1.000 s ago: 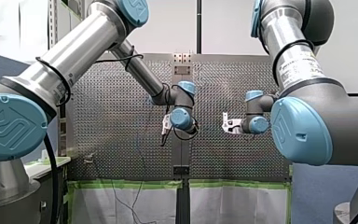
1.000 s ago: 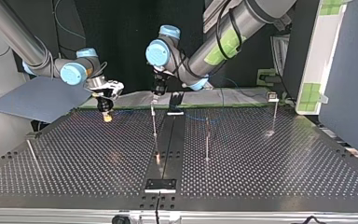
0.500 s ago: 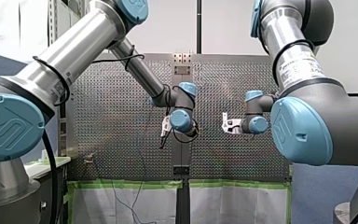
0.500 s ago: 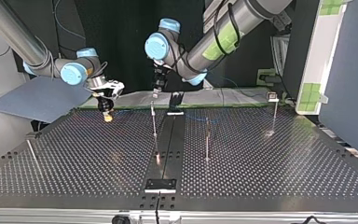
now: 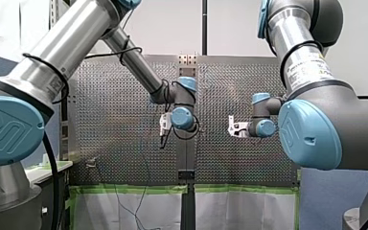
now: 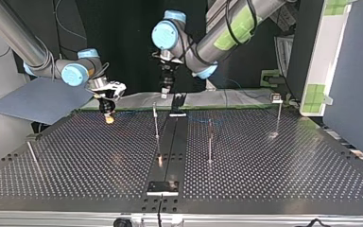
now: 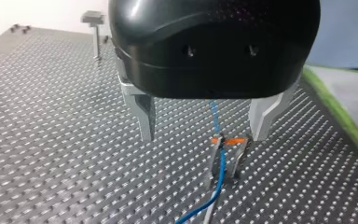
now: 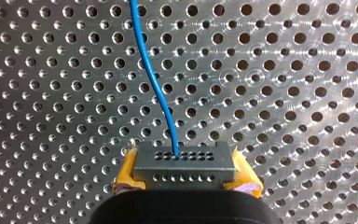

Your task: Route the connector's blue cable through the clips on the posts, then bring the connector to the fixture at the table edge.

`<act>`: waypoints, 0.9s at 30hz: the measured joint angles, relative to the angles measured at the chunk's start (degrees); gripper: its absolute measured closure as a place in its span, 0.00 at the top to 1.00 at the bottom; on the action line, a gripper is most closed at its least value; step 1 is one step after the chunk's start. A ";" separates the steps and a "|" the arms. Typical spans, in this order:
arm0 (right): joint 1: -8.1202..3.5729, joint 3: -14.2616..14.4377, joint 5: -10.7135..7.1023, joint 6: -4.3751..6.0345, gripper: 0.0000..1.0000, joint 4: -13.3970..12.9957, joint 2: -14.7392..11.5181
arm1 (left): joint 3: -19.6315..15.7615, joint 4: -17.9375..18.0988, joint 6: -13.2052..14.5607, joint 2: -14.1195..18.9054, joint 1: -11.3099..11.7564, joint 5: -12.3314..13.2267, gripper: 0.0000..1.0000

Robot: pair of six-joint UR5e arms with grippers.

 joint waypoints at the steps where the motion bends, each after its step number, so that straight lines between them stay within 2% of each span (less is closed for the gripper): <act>1: 0.01 0.00 0.00 0.00 0.00 0.02 0.00 | -0.38 0.40 -0.25 0.39 0.05 -0.38 1.00; 12: 0.02 0.00 0.00 0.00 0.00 0.52 0.00 | -5.44 3.88 -3.10 5.44 0.08 -4.90 1.00; 16: 0.03 0.00 0.00 0.00 0.00 0.58 0.00 | -7.35 5.32 -4.63 7.35 0.17 -5.42 1.00; 27: 0.05 0.00 0.00 0.08 0.00 0.27 0.00 | -12.73 7.52 -5.49 12.73 -0.32 -5.45 1.00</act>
